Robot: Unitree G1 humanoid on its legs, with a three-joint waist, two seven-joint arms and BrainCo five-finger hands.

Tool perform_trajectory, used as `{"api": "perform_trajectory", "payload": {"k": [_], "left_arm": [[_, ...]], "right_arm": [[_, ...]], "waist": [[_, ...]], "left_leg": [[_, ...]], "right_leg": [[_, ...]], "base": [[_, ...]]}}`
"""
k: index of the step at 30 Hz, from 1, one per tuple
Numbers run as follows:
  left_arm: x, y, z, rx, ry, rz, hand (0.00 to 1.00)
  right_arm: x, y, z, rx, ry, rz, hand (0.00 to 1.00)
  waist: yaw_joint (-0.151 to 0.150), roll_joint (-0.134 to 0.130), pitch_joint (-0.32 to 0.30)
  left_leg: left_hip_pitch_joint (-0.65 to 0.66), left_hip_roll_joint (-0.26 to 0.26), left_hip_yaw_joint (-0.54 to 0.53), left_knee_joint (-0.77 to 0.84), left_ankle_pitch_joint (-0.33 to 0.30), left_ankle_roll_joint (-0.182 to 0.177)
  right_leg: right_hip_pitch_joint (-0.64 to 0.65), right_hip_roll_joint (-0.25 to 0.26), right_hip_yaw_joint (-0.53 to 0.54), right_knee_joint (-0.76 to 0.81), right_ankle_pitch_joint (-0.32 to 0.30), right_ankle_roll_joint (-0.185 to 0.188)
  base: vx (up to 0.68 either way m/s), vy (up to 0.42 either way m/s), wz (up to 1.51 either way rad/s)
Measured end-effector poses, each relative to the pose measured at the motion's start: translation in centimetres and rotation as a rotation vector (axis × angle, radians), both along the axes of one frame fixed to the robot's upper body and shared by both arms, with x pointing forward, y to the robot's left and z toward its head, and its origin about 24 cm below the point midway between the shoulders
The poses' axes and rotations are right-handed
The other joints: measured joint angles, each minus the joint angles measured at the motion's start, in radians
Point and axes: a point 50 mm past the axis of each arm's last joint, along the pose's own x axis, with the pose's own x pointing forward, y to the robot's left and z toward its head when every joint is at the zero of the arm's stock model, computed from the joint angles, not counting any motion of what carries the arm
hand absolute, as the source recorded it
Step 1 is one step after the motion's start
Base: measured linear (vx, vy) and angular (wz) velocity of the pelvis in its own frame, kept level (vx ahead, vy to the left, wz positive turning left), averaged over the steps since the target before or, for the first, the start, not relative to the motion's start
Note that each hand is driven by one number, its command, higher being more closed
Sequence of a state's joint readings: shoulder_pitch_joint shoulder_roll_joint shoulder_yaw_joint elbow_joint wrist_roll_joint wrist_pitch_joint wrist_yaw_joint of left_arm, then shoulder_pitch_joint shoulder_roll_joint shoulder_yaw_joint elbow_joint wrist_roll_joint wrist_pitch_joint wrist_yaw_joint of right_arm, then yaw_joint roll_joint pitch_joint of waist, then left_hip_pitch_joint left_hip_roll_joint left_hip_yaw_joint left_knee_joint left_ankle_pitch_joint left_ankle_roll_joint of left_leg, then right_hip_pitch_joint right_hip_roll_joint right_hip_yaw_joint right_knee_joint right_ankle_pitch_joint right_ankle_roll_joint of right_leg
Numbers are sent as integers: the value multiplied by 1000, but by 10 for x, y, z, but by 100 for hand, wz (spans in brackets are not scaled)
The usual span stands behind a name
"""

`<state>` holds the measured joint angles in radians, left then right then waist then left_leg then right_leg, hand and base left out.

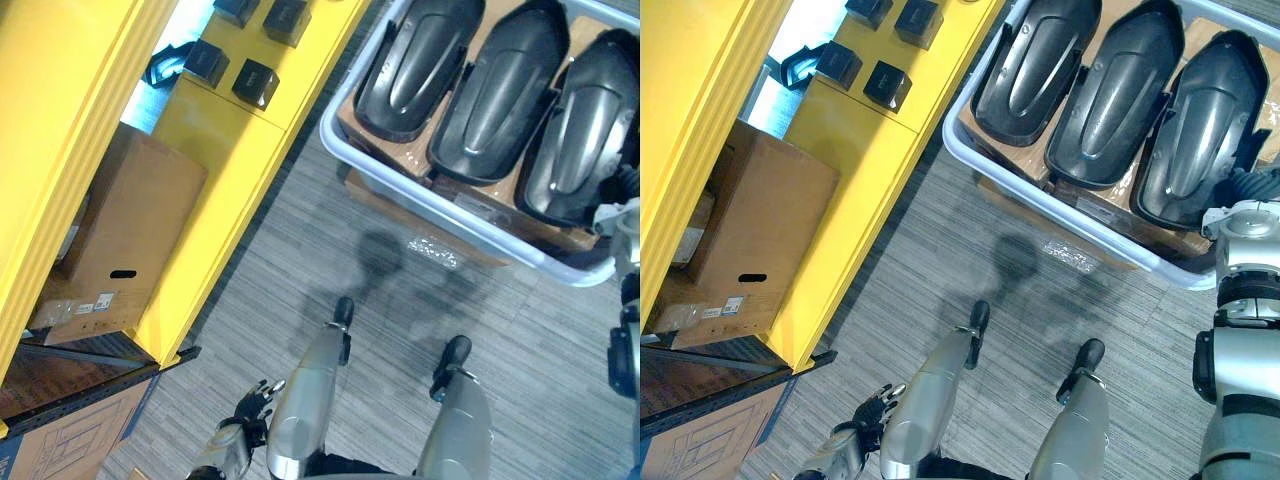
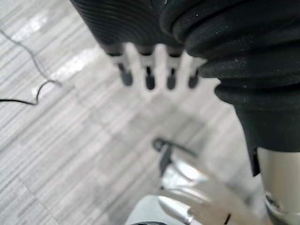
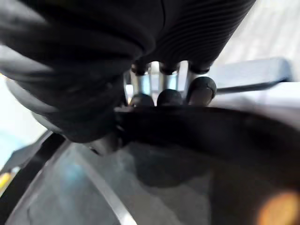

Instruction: Walk over and take plastic housings, then place them on the shelf

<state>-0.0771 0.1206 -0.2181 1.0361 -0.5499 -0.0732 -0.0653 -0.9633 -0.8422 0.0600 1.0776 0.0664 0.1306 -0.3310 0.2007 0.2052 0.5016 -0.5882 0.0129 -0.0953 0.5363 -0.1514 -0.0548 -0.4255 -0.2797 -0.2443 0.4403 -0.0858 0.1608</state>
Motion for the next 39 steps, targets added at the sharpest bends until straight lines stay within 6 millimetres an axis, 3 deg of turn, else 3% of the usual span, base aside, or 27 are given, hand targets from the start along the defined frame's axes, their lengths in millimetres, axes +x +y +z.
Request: {"api": "perform_trajectory", "payload": {"k": [6,10,12,14,17,20,24,28,32,35,39], "left_arm": [[8,4,10,-33,-98,75,0],[36,0,38,-60,-282,71,0],[52,-4,58,-96,-389,78,0],[73,-3,96,-106,-561,68,0],[93,-1,139,-75,-741,43,0],[106,-5,161,-69,-810,20,0],[132,-19,191,-119,-882,-57,0],[155,-48,227,-216,-954,-180,0],[162,-75,232,-217,-901,-306,0],[163,-86,227,-232,-847,-337,0],[162,-100,228,-229,-825,-392,0]], "right_arm": [[7,22,31,-150,-92,-4,100],[11,46,43,-199,-152,31,100],[12,58,37,-192,-170,63,100],[11,71,21,-178,-170,101,100],[6,85,11,-191,-184,135,100],[5,97,2,-209,-185,163,100],[8,130,-11,-209,-222,228,100],[8,165,-8,-293,-332,330,100],[5,208,-5,-350,-449,482,100],[0,235,-4,-362,-517,595,100],[-5,246,-16,-340,-527,647,100]], "waist": [[-14,-9,6],[-32,-45,22],[-53,-79,23],[-75,-137,19],[-94,-182,14],[-109,-198,-5],[-124,-232,-65],[-134,-256,-110],[-148,-258,-177],[-158,-257,-190],[-160,-258,-226]], "left_leg": [[45,15,-1,-7,1,-2],[107,37,21,-39,0,-7],[147,38,25,-70,5,-12],[212,39,32,-123,19,-19],[288,46,44,-183,33,-29],[348,49,53,-224,36,-33],[408,73,82,-278,44,-46],[456,90,101,-338,66,-62],[472,106,113,-374,81,-73],[516,113,130,-402,90,-77],[521,114,130,-434,112,-76]], "right_leg": [[53,20,-4,-26,1,-2],[106,37,3,-64,12,-8],[140,39,1,-83,13,-8],[190,39,0,-113,14,-10],[254,50,0,-164,30,-14],[308,53,0,-198,34,-12],[356,73,5,-262,59,-22],[395,94,9,-325,85,-32],[397,112,21,-352,100,-39],[426,120,28,-368,102,-43],[424,125,27,-383,106,-48]], "base": [[10,-13,1],[0,-18,-16],[29,-32,-7],[79,-54,-1],[101,-43,-6],[90,-21,-7],[83,-15,-18],[36,-34,-12],[12,-29,-13],[-20,-31,-12],[-36,-25,0]]}}
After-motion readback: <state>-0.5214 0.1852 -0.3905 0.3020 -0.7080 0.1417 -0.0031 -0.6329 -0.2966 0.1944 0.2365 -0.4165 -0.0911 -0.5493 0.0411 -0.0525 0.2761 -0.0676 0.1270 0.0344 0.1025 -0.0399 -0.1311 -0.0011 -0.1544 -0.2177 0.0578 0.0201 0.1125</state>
